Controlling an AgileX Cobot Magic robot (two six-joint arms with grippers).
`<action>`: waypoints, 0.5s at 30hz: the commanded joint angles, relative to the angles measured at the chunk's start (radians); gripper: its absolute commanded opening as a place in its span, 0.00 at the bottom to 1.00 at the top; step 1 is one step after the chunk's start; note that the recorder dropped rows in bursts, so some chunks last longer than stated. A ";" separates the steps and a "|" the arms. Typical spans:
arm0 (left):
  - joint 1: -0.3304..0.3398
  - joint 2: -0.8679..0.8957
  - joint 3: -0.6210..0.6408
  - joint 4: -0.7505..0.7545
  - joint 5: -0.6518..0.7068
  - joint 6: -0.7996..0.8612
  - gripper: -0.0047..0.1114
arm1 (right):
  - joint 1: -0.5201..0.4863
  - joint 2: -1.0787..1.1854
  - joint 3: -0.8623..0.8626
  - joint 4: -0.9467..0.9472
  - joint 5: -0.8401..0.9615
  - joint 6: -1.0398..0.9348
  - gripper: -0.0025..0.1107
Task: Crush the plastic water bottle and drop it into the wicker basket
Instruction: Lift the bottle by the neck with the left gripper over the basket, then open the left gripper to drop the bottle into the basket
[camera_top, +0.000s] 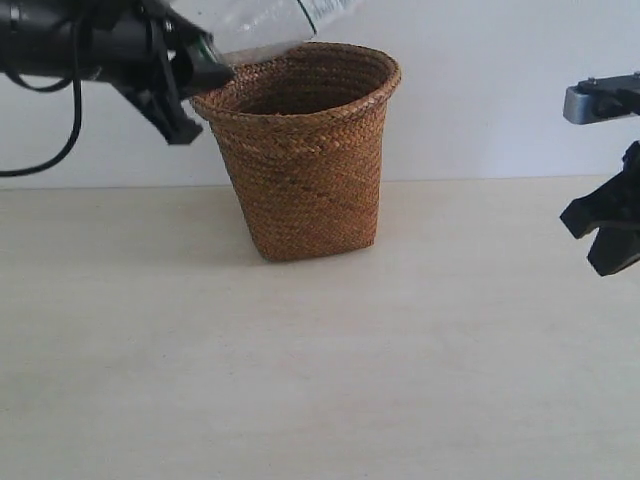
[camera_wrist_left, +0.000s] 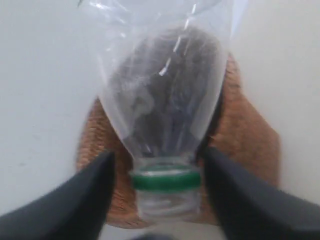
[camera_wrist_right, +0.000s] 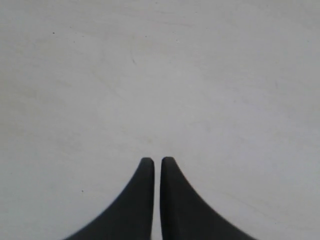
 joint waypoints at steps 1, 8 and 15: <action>0.000 0.099 -0.086 -0.068 -0.141 -0.041 0.95 | -0.007 -0.008 0.038 0.088 -0.037 -0.057 0.02; 0.000 0.109 -0.104 -0.068 -0.125 -0.054 0.94 | -0.007 -0.008 0.057 0.154 -0.037 -0.110 0.02; 0.000 -0.005 -0.058 -0.068 -0.114 -0.058 0.36 | -0.007 -0.008 0.057 0.211 -0.062 -0.165 0.02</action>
